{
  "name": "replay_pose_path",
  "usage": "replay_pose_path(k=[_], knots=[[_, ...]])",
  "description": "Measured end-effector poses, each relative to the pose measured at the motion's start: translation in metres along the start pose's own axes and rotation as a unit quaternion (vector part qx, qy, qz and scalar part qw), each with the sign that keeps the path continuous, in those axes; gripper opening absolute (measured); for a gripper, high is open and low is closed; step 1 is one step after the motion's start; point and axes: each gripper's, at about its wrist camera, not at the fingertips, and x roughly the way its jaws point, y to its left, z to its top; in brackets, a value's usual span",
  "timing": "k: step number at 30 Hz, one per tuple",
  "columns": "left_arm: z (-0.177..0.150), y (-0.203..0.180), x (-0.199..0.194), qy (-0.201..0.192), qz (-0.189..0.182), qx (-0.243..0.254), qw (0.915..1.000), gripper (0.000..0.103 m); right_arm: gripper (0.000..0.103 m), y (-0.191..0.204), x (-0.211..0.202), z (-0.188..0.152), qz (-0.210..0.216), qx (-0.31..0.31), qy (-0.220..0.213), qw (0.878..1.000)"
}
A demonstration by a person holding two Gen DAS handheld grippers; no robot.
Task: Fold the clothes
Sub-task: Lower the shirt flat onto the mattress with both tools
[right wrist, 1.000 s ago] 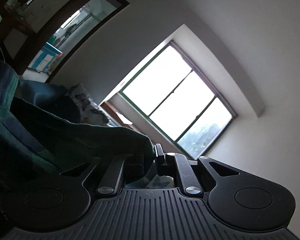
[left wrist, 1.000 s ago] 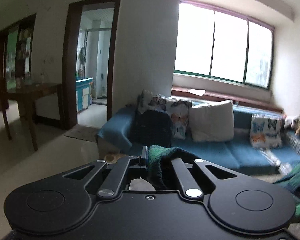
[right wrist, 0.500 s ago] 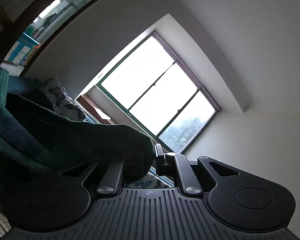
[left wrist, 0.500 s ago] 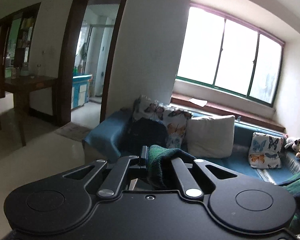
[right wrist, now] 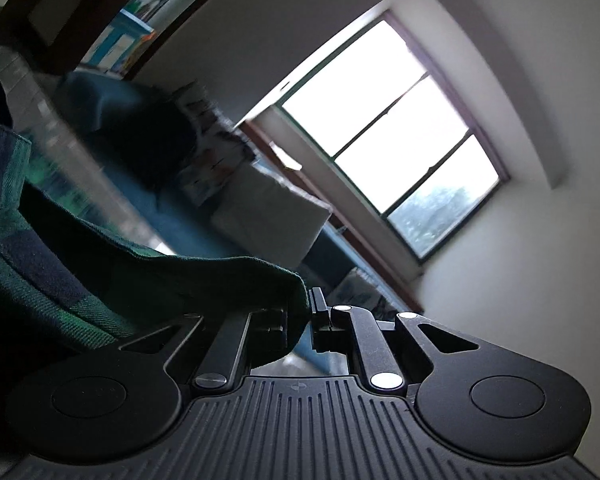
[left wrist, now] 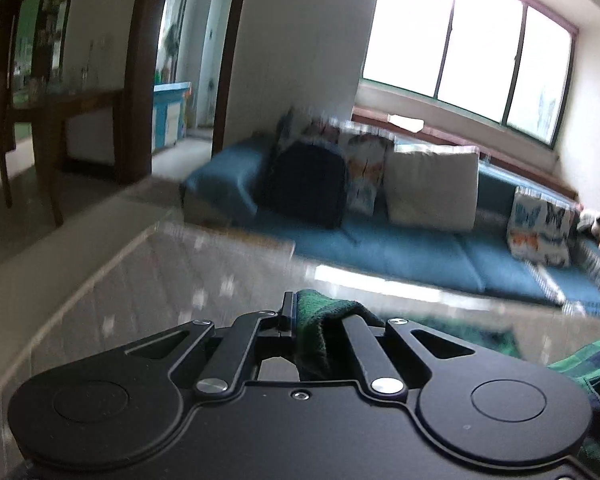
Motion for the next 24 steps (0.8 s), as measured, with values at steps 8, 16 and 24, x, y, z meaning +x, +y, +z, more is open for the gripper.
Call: replay_pose_path(k=[8, 16, 24], knots=[[-0.086, 0.045, -0.019, 0.049, 0.006, -0.013, 0.9987, 0.003, 0.01, 0.038, -0.042, -0.055, 0.023, 0.017, 0.05, 0.998], [-0.133, 0.07, -0.034, 0.072, 0.013, -0.028, 0.9969, 0.003, 0.01, 0.049, -0.059, -0.087, 0.032, 0.031, 0.077, 0.996], [-0.151, 0.078, -0.04, 0.087, 0.019, -0.032, 0.9955, 0.003, 0.01, 0.053, -0.071, -0.103, 0.04, 0.046, 0.1, 0.993]])
